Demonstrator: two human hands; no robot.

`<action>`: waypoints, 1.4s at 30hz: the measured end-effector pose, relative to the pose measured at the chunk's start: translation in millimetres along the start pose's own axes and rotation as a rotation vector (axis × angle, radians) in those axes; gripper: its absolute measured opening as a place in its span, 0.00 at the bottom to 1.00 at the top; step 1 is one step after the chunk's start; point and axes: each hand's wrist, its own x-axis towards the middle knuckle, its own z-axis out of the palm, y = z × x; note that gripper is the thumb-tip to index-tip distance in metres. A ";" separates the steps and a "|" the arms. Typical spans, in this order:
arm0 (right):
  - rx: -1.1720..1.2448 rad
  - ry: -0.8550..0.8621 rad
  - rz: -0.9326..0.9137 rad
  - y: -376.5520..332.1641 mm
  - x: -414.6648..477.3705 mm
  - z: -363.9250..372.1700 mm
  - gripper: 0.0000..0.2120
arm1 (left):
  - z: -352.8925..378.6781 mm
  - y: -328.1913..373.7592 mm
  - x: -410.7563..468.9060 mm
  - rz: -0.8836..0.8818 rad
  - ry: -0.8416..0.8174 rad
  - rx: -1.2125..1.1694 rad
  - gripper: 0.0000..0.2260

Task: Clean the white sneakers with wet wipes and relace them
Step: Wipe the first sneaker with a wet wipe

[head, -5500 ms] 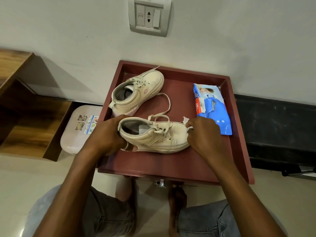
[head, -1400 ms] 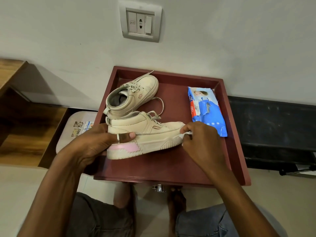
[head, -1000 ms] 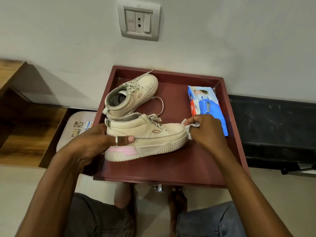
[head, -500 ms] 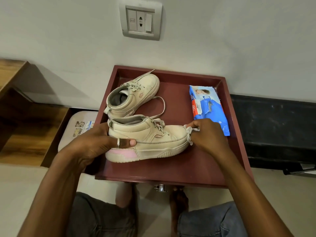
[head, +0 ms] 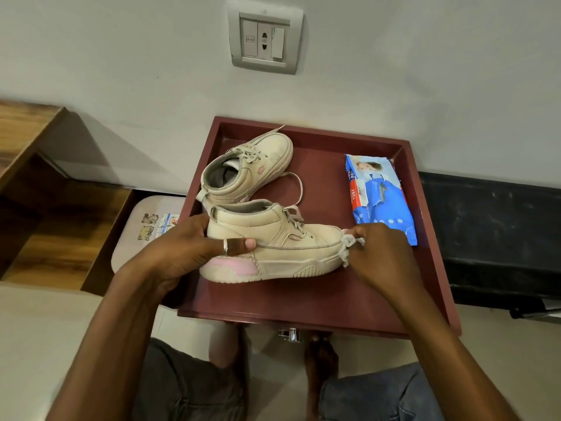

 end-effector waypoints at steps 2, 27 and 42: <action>-0.075 0.064 -0.078 -14.6 -16.0 -4.1 0.07 | 5.3 3.7 0.2 0.024 0.046 -0.004 0.22; 0.203 0.359 -0.651 -120.9 -53.6 -4.2 0.14 | 32.7 -7.0 3.4 0.415 0.217 -0.082 0.37; -0.177 0.205 -0.783 -138.2 -56.5 -7.8 0.14 | 47.8 -12.9 -5.6 0.570 0.409 0.213 0.33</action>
